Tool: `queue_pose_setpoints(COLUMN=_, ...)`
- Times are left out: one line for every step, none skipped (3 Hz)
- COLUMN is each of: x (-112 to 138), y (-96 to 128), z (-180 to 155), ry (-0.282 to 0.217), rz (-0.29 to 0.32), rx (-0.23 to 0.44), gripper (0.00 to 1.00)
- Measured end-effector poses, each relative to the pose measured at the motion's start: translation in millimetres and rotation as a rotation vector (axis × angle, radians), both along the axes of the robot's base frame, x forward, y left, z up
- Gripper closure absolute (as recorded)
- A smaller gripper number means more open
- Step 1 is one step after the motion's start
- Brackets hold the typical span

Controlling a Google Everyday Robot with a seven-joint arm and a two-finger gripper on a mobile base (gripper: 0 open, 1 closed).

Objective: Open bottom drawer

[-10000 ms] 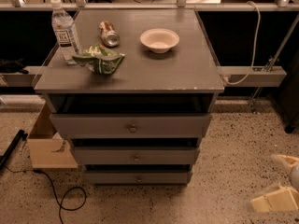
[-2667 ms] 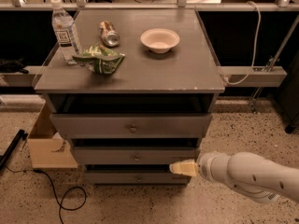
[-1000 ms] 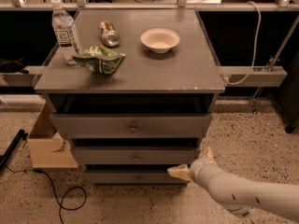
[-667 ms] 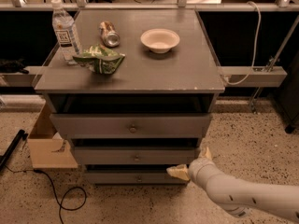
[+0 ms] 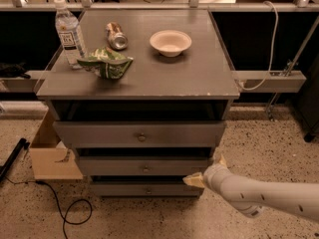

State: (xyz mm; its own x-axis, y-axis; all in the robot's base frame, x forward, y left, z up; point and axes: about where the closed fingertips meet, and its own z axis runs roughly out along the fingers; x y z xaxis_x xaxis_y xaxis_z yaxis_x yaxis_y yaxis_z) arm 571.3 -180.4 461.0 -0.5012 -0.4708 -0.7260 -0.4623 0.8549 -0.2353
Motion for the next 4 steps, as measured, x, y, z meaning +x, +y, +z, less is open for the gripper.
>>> queue_pose_setpoints(x=4.6, y=-31.1, z=0.4, ry=0.088, rz=0.168, rx=-0.148, gripper=0.0)
queue_pose_setpoints(x=-11.1, y=-58.3, z=2.2, ry=0.149, rz=0.313, rx=-0.253, gripper=0.0)
queue_pose_setpoints(x=-21.1, y=-54.3, z=-4.0, ry=0.182, rz=0.333, rx=-0.238, gripper=0.0)
queue_pose_setpoints(x=-13.5, y=-44.4, z=2.7, ry=0.155, rz=0.333, rx=-0.189, gripper=0.0)
